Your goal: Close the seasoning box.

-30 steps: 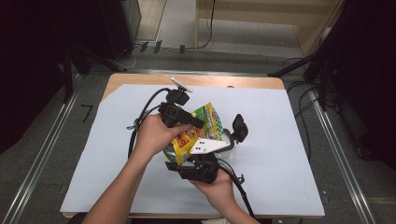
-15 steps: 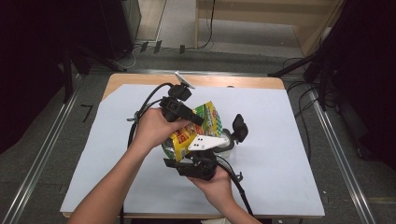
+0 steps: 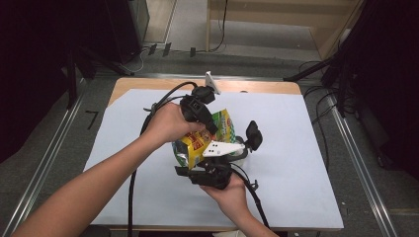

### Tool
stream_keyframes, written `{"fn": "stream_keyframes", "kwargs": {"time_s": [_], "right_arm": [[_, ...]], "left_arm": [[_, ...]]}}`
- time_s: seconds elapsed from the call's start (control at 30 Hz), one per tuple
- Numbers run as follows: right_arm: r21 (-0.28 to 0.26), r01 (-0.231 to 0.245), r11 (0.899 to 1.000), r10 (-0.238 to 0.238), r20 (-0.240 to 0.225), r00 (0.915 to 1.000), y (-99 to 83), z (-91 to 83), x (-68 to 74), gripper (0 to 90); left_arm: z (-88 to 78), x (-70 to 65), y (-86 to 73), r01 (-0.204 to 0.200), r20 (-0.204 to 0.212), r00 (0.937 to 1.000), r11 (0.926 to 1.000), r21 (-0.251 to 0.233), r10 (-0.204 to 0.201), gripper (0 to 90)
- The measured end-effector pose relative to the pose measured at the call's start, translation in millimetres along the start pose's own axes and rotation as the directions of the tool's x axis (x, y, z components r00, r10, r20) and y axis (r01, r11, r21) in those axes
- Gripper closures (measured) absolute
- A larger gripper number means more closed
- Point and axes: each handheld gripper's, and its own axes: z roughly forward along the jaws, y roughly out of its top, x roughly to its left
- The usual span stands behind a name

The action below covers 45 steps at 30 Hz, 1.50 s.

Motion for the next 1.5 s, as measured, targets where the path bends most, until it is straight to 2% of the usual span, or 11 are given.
{"fn": "stream_keyframes", "kwargs": {"time_s": [0.27, 0.47, 0.7, 0.9, 1.1, 1.5], "right_arm": [[0.000, 0.004, 1.000, -0.004, 0.005, 1.0000, 3.2, -1.6, -0.3, 64.9], [-0.001, -0.001, 1.000, 0.001, 0.001, 1.0000, 4.7, -1.5, -0.7, 65.1], [-0.015, -0.006, 1.000, 0.006, 0.004, 1.0000, 4.9, -3.9, -0.6, 65.0], [-0.018, -0.021, 1.000, 0.021, 0.004, 0.9998, 5.0, -5.0, -1.4, 61.3], [-0.015, -0.022, 1.000, 0.022, 0.016, 0.9996, 5.4, -6.3, -2.6, 64.0], [-0.005, -0.024, 1.000, 0.024, 0.010, 0.9997, 5.4, -5.2, -5.6, 64.6]], "left_arm": [[1.7, 7.9, 4.6, 0.031, 0.038, 0.9988, 0.9995, 0.006, -0.032, 87.4], [1.6, 9.9, 7.7, 0.040, 0.045, 0.9981, 0.9990, 0.018, -0.041, 87.5], [-3.3, 4.1, 11.4, 0.028, 0.022, 0.9993, 0.9993, 0.025, -0.029, 89.3], [-4.8, -1.5, 14.6, 0.029, -0.030, 0.9992, 0.9986, 0.043, -0.028, 89.5], [-5.1, -0.1, 16.4, 0.037, -0.028, 0.9989, 0.9985, 0.039, -0.036, 89.4], [-4.3, 6.5, 14.5, 0.052, -0.012, 0.9986, 0.9983, 0.027, -0.052, 88.9]]}}
